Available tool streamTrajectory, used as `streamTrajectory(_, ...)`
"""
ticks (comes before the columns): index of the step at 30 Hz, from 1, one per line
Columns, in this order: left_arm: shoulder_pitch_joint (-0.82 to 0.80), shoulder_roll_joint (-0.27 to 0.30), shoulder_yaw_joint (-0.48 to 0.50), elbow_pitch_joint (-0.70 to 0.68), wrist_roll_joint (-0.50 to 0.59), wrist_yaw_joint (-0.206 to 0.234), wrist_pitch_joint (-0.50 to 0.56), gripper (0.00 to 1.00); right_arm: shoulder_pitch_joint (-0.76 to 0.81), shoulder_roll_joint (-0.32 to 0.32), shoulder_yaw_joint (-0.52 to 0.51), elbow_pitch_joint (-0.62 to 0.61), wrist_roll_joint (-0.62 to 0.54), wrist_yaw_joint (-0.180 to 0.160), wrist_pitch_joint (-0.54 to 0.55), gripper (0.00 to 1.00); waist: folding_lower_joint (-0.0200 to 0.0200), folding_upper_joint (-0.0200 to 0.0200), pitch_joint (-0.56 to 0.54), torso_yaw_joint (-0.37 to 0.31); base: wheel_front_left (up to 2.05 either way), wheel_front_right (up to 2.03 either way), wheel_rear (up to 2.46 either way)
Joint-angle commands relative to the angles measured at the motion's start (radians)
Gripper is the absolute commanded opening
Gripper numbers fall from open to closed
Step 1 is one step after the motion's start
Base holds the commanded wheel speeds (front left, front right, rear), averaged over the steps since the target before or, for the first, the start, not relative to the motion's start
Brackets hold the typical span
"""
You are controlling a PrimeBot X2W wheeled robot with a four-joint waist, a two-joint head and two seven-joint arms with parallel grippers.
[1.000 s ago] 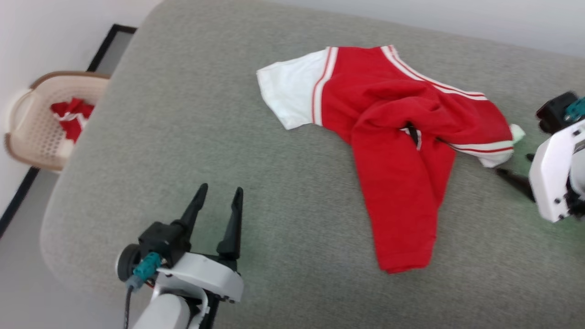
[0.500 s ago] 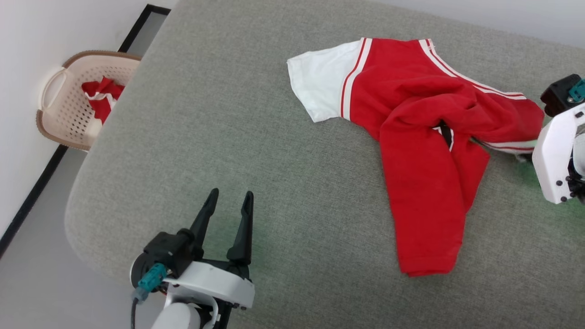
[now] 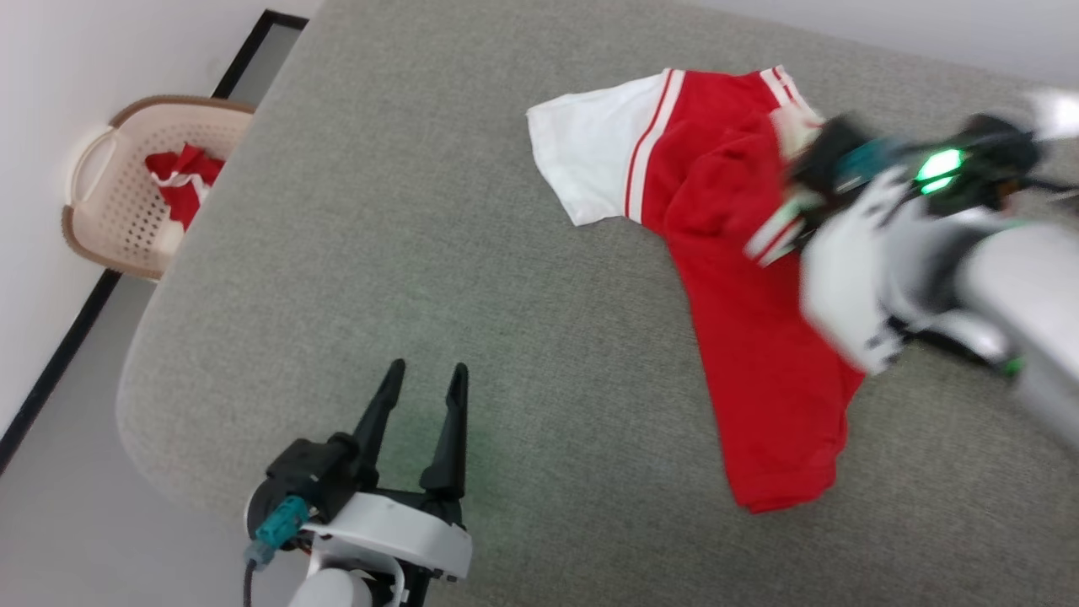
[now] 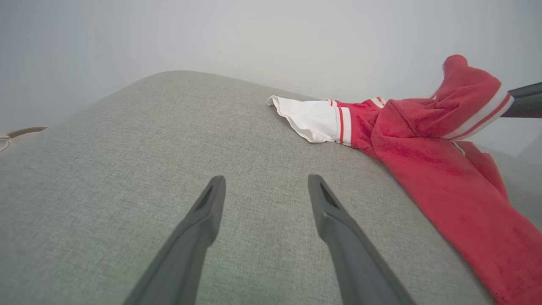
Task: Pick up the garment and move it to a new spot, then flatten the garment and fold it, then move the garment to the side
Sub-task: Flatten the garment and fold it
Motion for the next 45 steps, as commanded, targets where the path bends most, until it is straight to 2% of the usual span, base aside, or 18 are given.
streamTrajectory(1,-0.002,-0.003,-0.003,0.004,-0.004,-0.007,0.000,1.00,-0.011,0.023,0.024,0.001,-0.006,-0.001,-0.004,0.00,0.0000,0.0000,0.010,0.012,0.00,0.00,0.00)
streamTrajectory(5,-0.024,-0.005,-0.031,0.008,-0.037,-0.008,0.000,1.00,0.003,0.112,0.083,0.065,-0.012,-0.001,-0.020,0.00,0.0000,0.0000,0.029,0.052,0.00,0.00,0.00)
streamTrajectory(9,-0.024,-0.004,-0.047,-0.003,-0.072,0.012,0.000,1.00,0.008,0.143,0.106,0.128,-0.016,-0.001,-0.047,0.00,0.0000,0.0000,0.031,0.078,0.00,0.00,0.00)
streamTrajectory(10,-0.018,-0.004,-0.042,-0.005,-0.075,0.016,0.000,1.00,0.003,0.143,0.110,0.134,-0.016,-0.001,-0.058,0.03,0.0000,0.0000,0.029,0.077,0.00,0.00,0.00)
streamTrajectory(11,-0.012,-0.005,-0.036,-0.007,-0.078,0.020,0.000,1.00,-0.006,0.142,0.112,0.135,-0.022,-0.001,-0.067,0.39,0.0000,0.0000,0.027,0.072,0.00,0.00,0.00)
streamTrajectory(12,-0.006,-0.005,-0.029,-0.009,-0.079,0.021,0.000,1.00,-0.011,0.137,0.114,0.131,-0.024,-0.001,-0.079,1.00,0.0000,0.0000,0.024,0.066,0.00,0.00,0.00)
streamTrajectory(17,0.017,-0.005,-0.005,-0.016,-0.085,0.020,0.000,1.00,-0.031,0.078,0.117,0.048,0.011,-0.001,-0.087,1.00,0.0000,0.0000,0.002,0.022,0.00,0.00,0.00)
streamTrajectory(25,0.006,-0.004,-0.012,-0.029,-0.090,0.019,0.000,1.00,-0.043,-0.099,0.118,-0.203,0.054,-0.001,0.070,1.00,0.0000,0.0000,0.005,-0.012,0.00,0.00,0.00)
streamTrajectory(28,0.002,-0.005,-0.025,-0.029,-0.101,0.020,0.000,1.00,-0.070,-0.134,0.118,-0.253,0.058,-0.001,0.100,1.00,0.0000,0.0000,0.014,-0.008,0.00,0.00,0.00)
streamTrajectory(36,-0.009,-0.004,-0.061,-0.019,-0.138,0.026,0.000,1.00,-0.129,-0.105,0.118,-0.219,0.015,-0.001,0.143,1.00,0.0000,0.0000,0.037,0.045,0.00,0.00,0.00)
streamTrajectory(45,0.000,-0.004,-0.079,-0.015,-0.161,0.031,0.000,1.00,-0.113,-0.072,0.118,-0.145,-0.033,-0.001,0.151,1.00,0.0000,0.0000,0.045,0.079,0.00,0.00,0.00)
